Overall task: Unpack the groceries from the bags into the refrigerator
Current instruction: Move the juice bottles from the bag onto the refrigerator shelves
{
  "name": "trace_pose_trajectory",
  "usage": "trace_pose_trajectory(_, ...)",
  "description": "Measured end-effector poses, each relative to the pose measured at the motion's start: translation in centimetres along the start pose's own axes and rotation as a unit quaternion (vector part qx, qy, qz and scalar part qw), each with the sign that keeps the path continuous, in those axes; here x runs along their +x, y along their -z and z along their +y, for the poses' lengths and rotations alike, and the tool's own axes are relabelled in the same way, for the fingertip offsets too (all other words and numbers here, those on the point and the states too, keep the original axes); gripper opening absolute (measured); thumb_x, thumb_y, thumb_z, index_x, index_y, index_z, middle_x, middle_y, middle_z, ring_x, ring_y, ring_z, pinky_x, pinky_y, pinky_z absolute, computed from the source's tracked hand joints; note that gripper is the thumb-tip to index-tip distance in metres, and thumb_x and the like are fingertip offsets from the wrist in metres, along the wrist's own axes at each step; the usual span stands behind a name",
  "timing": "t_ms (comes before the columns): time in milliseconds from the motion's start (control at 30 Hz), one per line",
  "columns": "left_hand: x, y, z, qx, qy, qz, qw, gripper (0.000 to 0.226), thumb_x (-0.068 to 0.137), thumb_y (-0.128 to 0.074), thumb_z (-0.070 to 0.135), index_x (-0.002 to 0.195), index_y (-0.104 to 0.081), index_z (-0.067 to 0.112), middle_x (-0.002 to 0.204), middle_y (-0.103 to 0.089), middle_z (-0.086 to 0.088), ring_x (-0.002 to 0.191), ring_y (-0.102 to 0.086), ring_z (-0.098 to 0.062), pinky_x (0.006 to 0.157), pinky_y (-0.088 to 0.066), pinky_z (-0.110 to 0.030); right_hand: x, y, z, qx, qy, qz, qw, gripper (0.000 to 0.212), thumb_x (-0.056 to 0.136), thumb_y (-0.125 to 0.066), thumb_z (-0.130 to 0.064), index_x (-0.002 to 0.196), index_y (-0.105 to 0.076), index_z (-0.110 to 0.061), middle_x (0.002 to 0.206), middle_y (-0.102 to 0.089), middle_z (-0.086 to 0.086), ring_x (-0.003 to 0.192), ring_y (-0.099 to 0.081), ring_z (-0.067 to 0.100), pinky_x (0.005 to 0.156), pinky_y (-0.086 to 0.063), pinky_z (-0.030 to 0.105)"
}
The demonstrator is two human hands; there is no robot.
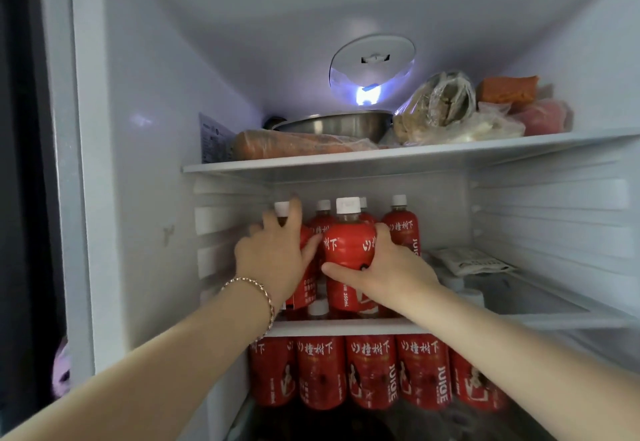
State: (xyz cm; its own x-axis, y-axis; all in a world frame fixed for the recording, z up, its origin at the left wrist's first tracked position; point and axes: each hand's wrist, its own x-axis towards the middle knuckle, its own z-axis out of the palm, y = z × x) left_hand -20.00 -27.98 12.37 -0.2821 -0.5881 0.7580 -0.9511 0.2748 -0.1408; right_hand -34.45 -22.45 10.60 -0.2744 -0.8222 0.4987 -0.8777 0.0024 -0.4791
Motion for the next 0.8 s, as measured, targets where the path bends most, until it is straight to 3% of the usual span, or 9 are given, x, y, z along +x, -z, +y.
trace_pose_trajectory(167,1.9,-1.6,-0.2,-0.028,0.044,-0.111,0.992,0.075,0.093,-0.037,0.055,0.149,0.003,0.027,0.148,-0.013,-0.021,0.116,-0.046,-0.038,0.087,-0.046,-0.038,4.2,-2.4,-0.6,0.036,-0.051,-0.060,0.996,0.117,0.067,-0.062,-0.073,0.150,0.002,-0.020,0.126,-0.056,0.007,0.100,-0.063,0.022,0.081,-0.057,0.037)
trace_pose_trajectory(333,2.7,-3.8,0.0,-0.104,0.049,-0.190,0.975,0.076,0.094,-0.051,0.016,0.149,-0.002,0.031,0.150,0.005,-0.027,0.123,-0.040,-0.043,0.102,-0.041,-0.043,7.4,-5.2,-1.7,0.043,-0.083,-0.101,0.990,0.113,0.073,-0.071,-0.054,0.147,-0.004,-0.003,0.141,-0.041,0.017,0.124,-0.049,0.030,0.101,-0.045,0.037)
trace_pose_trajectory(433,3.0,-4.3,0.4,-0.122,0.064,-0.218,0.966,0.082,0.091,-0.052,0.007,0.150,0.000,0.031,0.151,0.015,-0.028,0.128,-0.035,-0.043,0.105,-0.037,-0.041,8.3,-5.8,-2.2,0.050,-0.107,-0.107,0.987,0.109,0.074,-0.076,-0.043,0.146,-0.006,0.001,0.145,-0.035,0.019,0.129,-0.043,0.030,0.104,-0.040,0.035)
trace_pose_trajectory(533,3.0,-4.3,0.7,-0.152,0.100,-0.202,0.962,0.078,0.089,-0.056,0.026,0.149,-0.006,0.029,0.152,0.008,-0.023,0.131,-0.029,-0.041,0.105,-0.034,-0.041,8.6,-6.0,-1.7,0.061,-0.104,-0.132,0.984,0.099,0.074,-0.077,-0.037,0.144,-0.017,-0.001,0.141,-0.038,0.017,0.127,-0.045,0.029,0.103,-0.041,0.033)
trace_pose_trajectory(600,3.0,-4.1,1.3,-0.152,0.106,-0.131,0.974,0.069,0.086,-0.051,0.045,0.146,-0.020,0.027,0.152,-0.002,-0.019,0.136,-0.016,-0.038,0.109,-0.025,-0.043,8.5,-5.5,-1.1,0.037,-0.087,-0.165,0.982,0.076,0.074,-0.077,-0.027,0.135,-0.038,-0.001,0.128,-0.052,0.015,0.118,-0.054,0.027,0.089,-0.048,0.029)
trace_pose_trajectory(667,3.2,-4.1,1.9,-0.159,0.072,-0.084,0.981,0.072,0.085,-0.047,0.056,0.146,-0.018,0.030,0.154,0.009,-0.015,0.142,0.002,-0.035,0.113,-0.012,-0.048,8.5,-4.9,-0.3,0.025,-0.079,-0.167,0.982,0.045,0.078,-0.070,-0.016,0.117,-0.054,-0.002,0.110,-0.058,0.012,0.109,-0.060,0.027,0.072,-0.048,0.026)
trace_pose_trajectory(700,3.3,-4.4,2.2,-0.166,0.048,-0.082,0.982,0.077,0.084,-0.047,0.061,0.147,-0.010,0.036,0.154,0.018,-0.012,0.143,0.011,-0.034,0.114,-0.007,-0.052,8.4,-4.3,0.0,0.032,-0.084,-0.146,0.985,0.041,0.081,-0.066,-0.013,0.118,-0.052,-0.002,0.115,-0.053,0.014,0.110,-0.058,0.028,0.073,-0.047,0.026)
trace_pose_trajectory(800,3.8,-5.6,2.3,-0.152,0.001,-0.111,0.982,0.088,0.080,-0.047,0.068,0.144,0.010,0.047,0.152,0.030,-0.007,0.139,0.029,-0.035,0.109,-0.002,-0.065,8.9,-2.2,1.2,0.029,-0.141,0.024,0.989,0.077,0.087,-0.061,-0.020,0.145,-0.013,0.000,0.144,-0.020,0.023,0.124,-0.046,0.036,0.093,-0.045,0.036)
